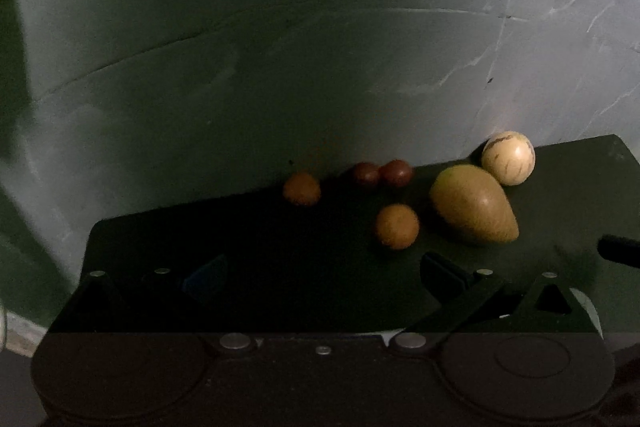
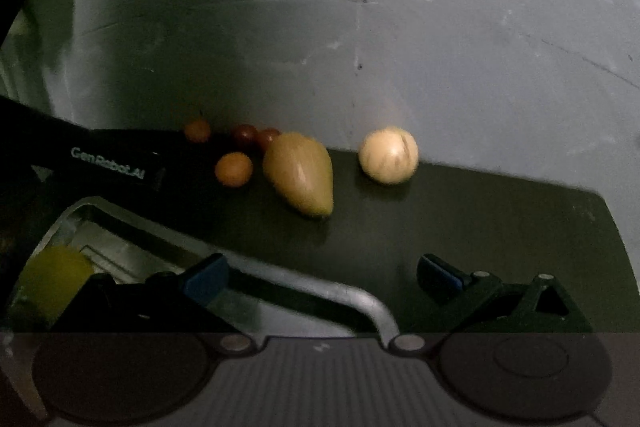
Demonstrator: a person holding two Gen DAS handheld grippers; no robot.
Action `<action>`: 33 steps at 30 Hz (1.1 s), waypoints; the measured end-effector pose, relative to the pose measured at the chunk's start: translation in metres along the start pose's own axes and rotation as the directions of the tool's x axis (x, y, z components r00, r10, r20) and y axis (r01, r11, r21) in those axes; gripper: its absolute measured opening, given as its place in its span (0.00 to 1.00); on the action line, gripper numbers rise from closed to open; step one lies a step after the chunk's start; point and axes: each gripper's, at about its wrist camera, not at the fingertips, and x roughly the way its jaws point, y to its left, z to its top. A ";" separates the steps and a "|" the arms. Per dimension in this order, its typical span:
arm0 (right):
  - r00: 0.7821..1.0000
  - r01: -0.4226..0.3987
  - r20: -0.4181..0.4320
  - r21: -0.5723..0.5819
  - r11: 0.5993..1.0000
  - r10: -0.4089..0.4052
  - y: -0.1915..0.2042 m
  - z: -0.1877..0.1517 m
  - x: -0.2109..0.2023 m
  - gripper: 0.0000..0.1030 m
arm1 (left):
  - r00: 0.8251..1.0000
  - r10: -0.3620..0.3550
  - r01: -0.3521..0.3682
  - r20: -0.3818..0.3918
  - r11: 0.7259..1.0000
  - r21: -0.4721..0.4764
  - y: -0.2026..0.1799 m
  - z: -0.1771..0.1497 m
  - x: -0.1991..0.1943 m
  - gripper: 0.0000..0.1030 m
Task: Organize fruits
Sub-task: 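Grasp the small orange with the left tool while the right tool grasps the green-brown pear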
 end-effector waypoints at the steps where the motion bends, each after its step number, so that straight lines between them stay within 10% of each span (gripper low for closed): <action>1: 1.000 0.000 0.004 -0.014 1.000 0.000 0.000 0.003 0.005 1.00 | 1.000 -0.003 0.003 0.004 1.000 0.005 -0.001 0.002 0.003 0.99; 19: 0.999 0.011 0.033 -0.101 0.995 -0.008 0.007 0.021 0.046 0.89 | 0.999 -0.037 0.037 0.000 0.997 0.063 -0.012 0.017 0.034 0.99; 33: 0.997 -0.027 0.063 -0.127 0.992 0.036 0.013 0.026 0.058 0.70 | 0.993 -0.119 0.119 -0.001 0.992 0.045 -0.011 0.016 0.041 0.70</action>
